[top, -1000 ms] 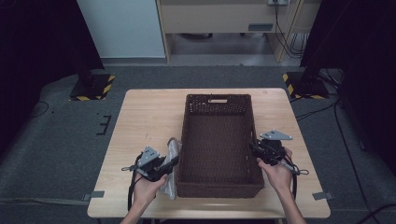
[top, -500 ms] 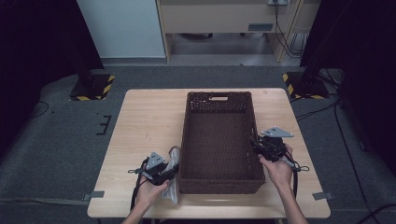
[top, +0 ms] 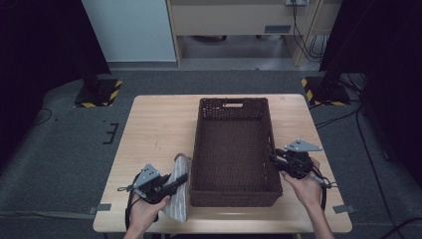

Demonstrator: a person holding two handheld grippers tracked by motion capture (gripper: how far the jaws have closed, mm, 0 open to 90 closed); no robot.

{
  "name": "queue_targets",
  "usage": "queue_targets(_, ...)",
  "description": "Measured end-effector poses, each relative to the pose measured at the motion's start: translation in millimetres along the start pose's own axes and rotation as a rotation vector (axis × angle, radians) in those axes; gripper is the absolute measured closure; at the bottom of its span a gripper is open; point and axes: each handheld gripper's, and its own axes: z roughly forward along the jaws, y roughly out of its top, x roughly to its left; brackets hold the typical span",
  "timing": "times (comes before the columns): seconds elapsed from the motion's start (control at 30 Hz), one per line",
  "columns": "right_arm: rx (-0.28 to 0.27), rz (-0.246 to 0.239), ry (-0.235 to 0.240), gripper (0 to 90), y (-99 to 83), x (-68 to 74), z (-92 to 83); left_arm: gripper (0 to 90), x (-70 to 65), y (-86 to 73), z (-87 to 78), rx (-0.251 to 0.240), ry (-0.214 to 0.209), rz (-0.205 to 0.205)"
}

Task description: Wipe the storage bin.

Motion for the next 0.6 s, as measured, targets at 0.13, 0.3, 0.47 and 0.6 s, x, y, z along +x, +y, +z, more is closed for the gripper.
queue_targets(0.13, -0.020, 0.068, -0.026, 70.7, -1.5, 3.3, 1.3, 69.0, 0.0, 4.2, 6.8, -0.003, 0.002, 0.010)
queue_targets(0.3, -0.024, 0.077, -0.086, 73.3, 3.5, 0.3, 10.1, 70.0, 3.8, 12.7, 20.7, -0.005, 0.013, 0.030)
queue_targets(0.47, -0.049, 0.077, -0.073, 72.3, 2.9, -6.1, 13.9, 69.4, 7.1, 8.5, 24.2, -0.012, 0.028, 0.038)
queue_targets(0.6, -0.058, 0.067, -0.074, 72.0, 1.5, -5.2, 13.3, 69.2, 9.3, -11.9, 30.7, 0.063, 0.050, 0.037)
